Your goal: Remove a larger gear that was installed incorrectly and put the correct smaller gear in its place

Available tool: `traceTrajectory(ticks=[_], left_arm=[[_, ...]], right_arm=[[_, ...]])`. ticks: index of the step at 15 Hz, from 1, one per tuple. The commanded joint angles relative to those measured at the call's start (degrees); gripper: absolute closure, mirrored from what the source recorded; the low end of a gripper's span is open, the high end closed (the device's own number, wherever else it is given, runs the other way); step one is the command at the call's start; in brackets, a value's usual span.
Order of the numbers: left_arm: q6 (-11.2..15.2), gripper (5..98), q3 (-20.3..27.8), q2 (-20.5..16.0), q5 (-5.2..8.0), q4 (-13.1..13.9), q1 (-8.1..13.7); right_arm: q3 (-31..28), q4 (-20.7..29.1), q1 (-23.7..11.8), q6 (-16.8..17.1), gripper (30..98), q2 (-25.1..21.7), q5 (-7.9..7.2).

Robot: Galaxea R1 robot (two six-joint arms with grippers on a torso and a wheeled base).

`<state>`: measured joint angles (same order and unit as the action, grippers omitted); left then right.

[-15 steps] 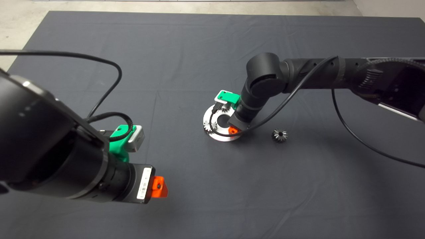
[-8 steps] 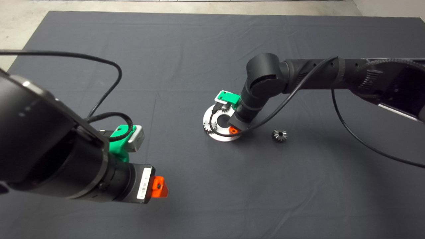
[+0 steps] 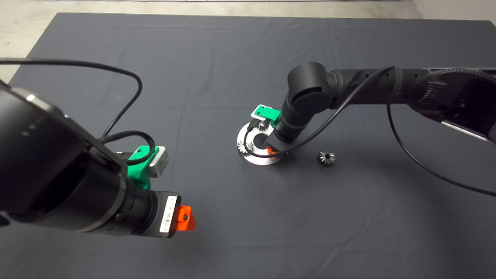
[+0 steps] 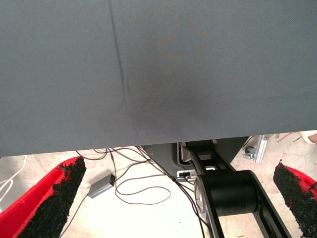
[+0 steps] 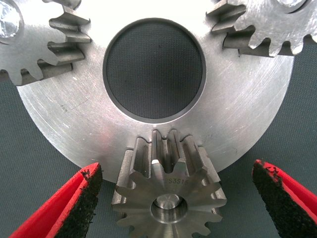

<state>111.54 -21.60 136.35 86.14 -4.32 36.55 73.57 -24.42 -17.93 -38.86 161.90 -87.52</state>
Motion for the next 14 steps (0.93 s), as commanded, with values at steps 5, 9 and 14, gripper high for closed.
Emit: traceTrajectory(ticks=[5,9,14], left_arm=[[-0.4,6.1,0.9,0.1,0.17,1.1,1.2],[-0.4,6.1,0.9,0.1,0.17,1.1,1.2],[-0.4,6.1,0.9,0.1,0.17,0.9,1.2]], right_arm=[[-0.1,-0.8,-1.1,-3.7,48.1,0.2,-6.53],[-0.4,-0.4,-1.1,-4.6,52.6,0.2,-6.61],[-0.5,2.6,-1.1,-5.3,52.6,-0.1,-6.54]])
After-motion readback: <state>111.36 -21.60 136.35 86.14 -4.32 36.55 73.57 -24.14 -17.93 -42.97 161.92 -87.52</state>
